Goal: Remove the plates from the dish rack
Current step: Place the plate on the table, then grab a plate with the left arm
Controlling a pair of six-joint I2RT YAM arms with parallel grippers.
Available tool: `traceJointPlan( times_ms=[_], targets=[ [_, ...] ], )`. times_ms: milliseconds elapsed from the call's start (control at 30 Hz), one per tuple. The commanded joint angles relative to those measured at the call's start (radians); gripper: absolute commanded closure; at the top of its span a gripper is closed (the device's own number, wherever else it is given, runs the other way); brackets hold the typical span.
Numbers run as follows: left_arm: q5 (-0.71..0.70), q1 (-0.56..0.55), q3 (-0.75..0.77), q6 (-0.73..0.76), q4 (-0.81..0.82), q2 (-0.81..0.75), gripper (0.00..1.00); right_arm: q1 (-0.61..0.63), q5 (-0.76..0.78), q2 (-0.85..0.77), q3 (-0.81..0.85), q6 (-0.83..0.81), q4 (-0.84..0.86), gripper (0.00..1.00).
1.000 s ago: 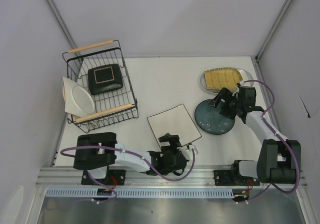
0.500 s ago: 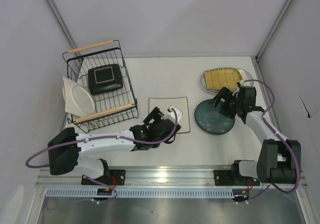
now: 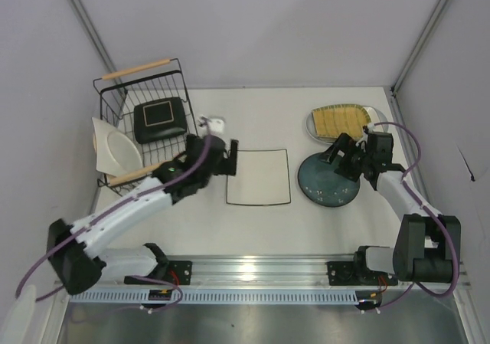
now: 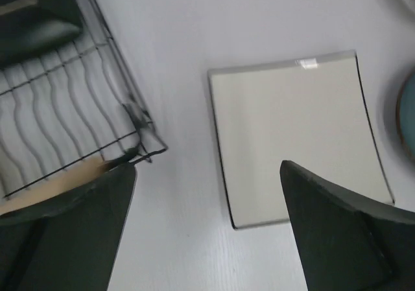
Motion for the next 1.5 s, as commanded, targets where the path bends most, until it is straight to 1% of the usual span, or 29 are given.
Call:
traceJointPlan(
  times_ms=[0,100,133,167,267,433,500,533,667,733,767,833,900,933,1000,1033,1067,1100,1133,1167,1200,1267,1333,1400,1467],
  targets=[
    [-0.074,0.192,0.15,-0.124,-0.093,-0.181,0.0,0.0,-0.036,-0.022,0.002,0.003,0.055,0.0],
    [-0.137,0.277,0.24,-0.101,-0.177,-0.231,0.0,0.0,-0.048,-0.024,-0.013,0.003,0.079,0.0],
    [-0.14,0.335,0.26,-0.101,-0.203,-0.239,0.0,-0.002,-0.052,-0.024,-0.018,0.006,0.087,0.0],
    [-0.129,0.365,0.291,-0.098,-0.22,-0.245,0.0,0.0,-0.057,-0.021,-0.03,0.008,0.095,0.0],
    [-0.072,0.442,0.3,-0.082,-0.242,-0.276,0.0,-0.002,-0.078,-0.004,-0.047,0.015,0.128,0.0],
    [-0.074,0.464,0.28,-0.087,-0.26,-0.281,0.0,-0.003,-0.109,0.016,-0.048,0.02,0.15,0.0],
    [-0.1,0.485,0.27,-0.087,-0.252,-0.282,0.01,-0.002,-0.111,0.012,-0.05,0.02,0.15,0.0],
    [-0.1,0.511,0.265,-0.082,-0.239,-0.279,0.0,-0.002,-0.111,0.01,-0.052,0.021,0.153,0.0],
    [-0.1,0.556,0.248,-0.069,-0.208,-0.262,0.0,0.0,-0.12,0.016,-0.052,0.023,0.153,0.0],
    [-0.033,0.564,0.236,-0.047,-0.182,-0.248,0.0,0.003,-0.123,0.024,-0.047,0.024,0.156,0.0],
    [-0.008,0.564,0.228,-0.035,-0.168,-0.218,0.0,0.007,-0.124,0.027,-0.045,0.026,0.156,0.0],
    [-0.034,0.564,0.237,-0.05,-0.197,-0.178,0.0,0.015,-0.128,0.035,-0.039,0.026,0.156,0.0],
    [-0.077,0.579,0.231,-0.082,-0.193,-0.17,0.0,0.026,-0.121,0.035,-0.033,0.021,0.147,0.0],
    [-0.092,0.614,0.224,-0.098,-0.182,-0.176,0.0,0.029,-0.118,0.035,-0.035,0.018,0.147,0.0],
    [-0.077,0.663,0.21,-0.121,-0.15,-0.199,0.0,0.033,-0.117,0.035,-0.035,0.018,0.147,0.0],
    [-0.043,0.691,0.211,-0.115,-0.137,-0.199,0.01,0.033,-0.117,0.041,-0.036,0.02,0.148,0.0],
    [-0.016,0.694,0.217,-0.101,-0.127,-0.192,0.0,0.033,-0.117,0.044,-0.035,0.021,0.151,0.0],
    [0.03,0.694,0.224,-0.057,-0.119,-0.157,0.01,0.033,-0.117,0.05,-0.033,0.023,0.156,0.0],
    [0.132,0.694,0.231,-0.04,-0.125,-0.127,0.03,0.058,-0.115,0.059,-0.033,0.026,0.159,0.0],
    [0.168,0.693,0.257,-0.035,-0.139,-0.098,0.05,0.064,-0.115,0.065,-0.032,0.029,0.162,0.0],
    [0.219,0.693,0.265,-0.017,-0.143,-0.068,0.11,0.067,-0.117,0.071,-0.029,0.032,0.173,0.0],
    [0.314,0.691,0.23,-0.004,-0.081,-0.031,0.15,0.078,-0.115,0.084,-0.025,0.032,0.173,0.0],
    [0.345,0.68,0.208,0.003,-0.041,-0.015,0.2,0.085,-0.109,0.087,-0.022,0.028,0.165,0.0],
    [0.354,0.66,0.207,0.013,-0.044,0.031,0.27,0.084,-0.1,0.082,-0.024,0.024,0.156,0.0],
    [0.345,0.616,0.202,0.031,-0.06,0.081,0.32,0.086,-0.095,0.082,-0.024,0.026,0.156,0.0]
  ],
)
